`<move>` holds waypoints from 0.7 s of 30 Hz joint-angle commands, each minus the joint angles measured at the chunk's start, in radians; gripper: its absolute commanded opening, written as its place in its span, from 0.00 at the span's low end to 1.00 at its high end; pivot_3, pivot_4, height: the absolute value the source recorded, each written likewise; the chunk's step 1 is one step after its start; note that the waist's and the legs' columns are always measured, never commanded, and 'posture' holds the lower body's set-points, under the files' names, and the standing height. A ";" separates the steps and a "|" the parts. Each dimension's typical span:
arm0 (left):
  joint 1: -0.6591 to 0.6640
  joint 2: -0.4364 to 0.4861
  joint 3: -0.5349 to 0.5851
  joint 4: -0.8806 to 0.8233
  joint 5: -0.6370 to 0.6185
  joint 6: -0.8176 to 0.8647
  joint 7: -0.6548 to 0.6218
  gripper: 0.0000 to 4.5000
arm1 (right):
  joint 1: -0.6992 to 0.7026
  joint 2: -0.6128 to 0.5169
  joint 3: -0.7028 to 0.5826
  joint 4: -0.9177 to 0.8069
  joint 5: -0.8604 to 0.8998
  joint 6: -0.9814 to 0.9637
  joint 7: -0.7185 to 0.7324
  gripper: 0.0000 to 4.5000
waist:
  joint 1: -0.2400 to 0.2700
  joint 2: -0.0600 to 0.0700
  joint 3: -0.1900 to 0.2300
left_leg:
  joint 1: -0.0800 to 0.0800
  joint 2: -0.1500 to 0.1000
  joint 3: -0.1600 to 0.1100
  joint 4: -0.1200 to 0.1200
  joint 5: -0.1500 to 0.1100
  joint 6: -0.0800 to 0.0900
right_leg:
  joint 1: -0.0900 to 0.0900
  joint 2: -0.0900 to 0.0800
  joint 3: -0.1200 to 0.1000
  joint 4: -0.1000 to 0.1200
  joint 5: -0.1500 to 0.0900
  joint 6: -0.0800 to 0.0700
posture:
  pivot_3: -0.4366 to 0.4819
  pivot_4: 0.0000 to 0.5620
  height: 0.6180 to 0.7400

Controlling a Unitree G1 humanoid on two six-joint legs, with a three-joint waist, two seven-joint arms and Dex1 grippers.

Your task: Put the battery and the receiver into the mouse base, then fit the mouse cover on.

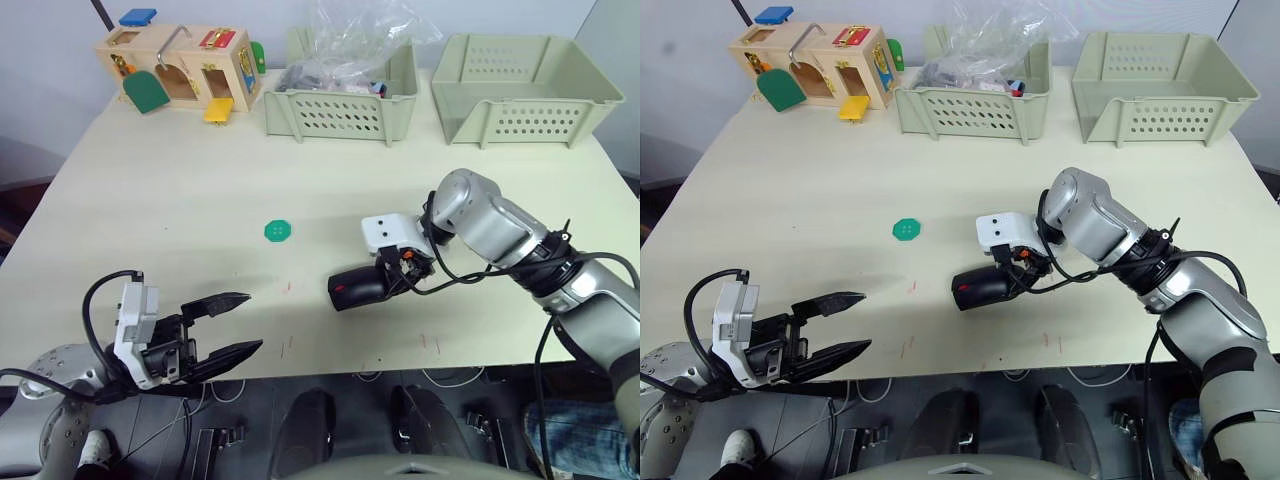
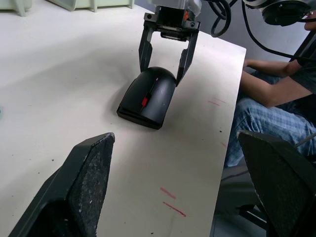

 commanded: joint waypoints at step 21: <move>0.000 -0.002 -0.004 -0.048 -0.018 0.016 0.015 0.95 | -0.038 0.014 -0.014 0.041 -0.066 -0.092 0.018 0.57 | 0.000 0.000 0.000 | 0.000 0.000 0.000 0.000 0.001 -0.001 | 0.000 0.000 0.000 0.001 0.000 0.000 | 0.48 0.27 1.00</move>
